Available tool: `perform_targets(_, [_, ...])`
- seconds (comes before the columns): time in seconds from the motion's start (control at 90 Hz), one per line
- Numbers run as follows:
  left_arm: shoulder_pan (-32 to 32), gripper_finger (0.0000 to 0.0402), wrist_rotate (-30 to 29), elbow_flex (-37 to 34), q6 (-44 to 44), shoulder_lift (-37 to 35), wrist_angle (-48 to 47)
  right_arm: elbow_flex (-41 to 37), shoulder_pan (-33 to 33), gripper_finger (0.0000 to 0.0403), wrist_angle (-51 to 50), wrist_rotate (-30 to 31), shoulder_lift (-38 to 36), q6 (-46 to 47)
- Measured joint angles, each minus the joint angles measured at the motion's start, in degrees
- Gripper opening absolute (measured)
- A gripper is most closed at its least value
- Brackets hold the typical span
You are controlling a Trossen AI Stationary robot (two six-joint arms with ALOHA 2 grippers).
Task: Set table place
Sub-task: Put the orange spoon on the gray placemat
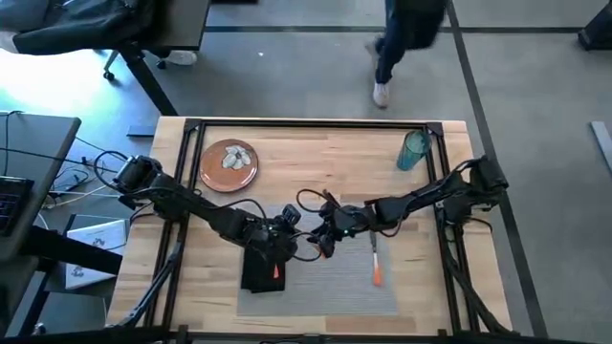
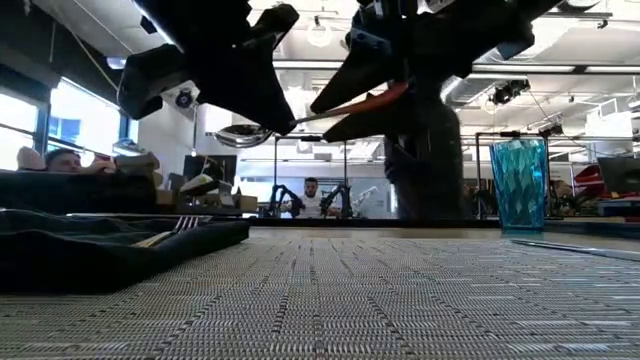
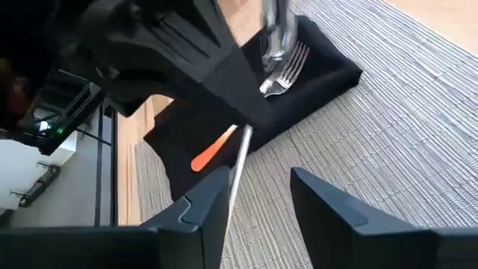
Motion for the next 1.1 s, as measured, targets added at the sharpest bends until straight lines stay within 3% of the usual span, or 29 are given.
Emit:
perform_targets(0.178, [0.1, 0.0000, -0.2, 0.0, 0.8, 0.0, 0.0, 0.0, 0.1, 0.0091, 0.0, -0.8, 0.0, 2.0])
perform_targets(0.789, [2.1, 0.0000, -0.2, 0.0, 12.1, 0.0, 3.6, 0.0, 0.0, 0.0082, 0.0, -2.2, 0.0, 1.1])
perform_targets(0.978, [2.2, 0.0000, 1.2, 0.0, 12.6, 0.0, 3.5, -0.1, -0.3, 0.0014, -0.2, -1.9, 0.0, 0.3])
perform_targets(1.1, [2.2, 0.0001, 1.0, 0.0, 10.9, -0.1, 3.4, -0.1, -0.7, 0.0005, -0.7, -2.4, 0.1, -0.2])
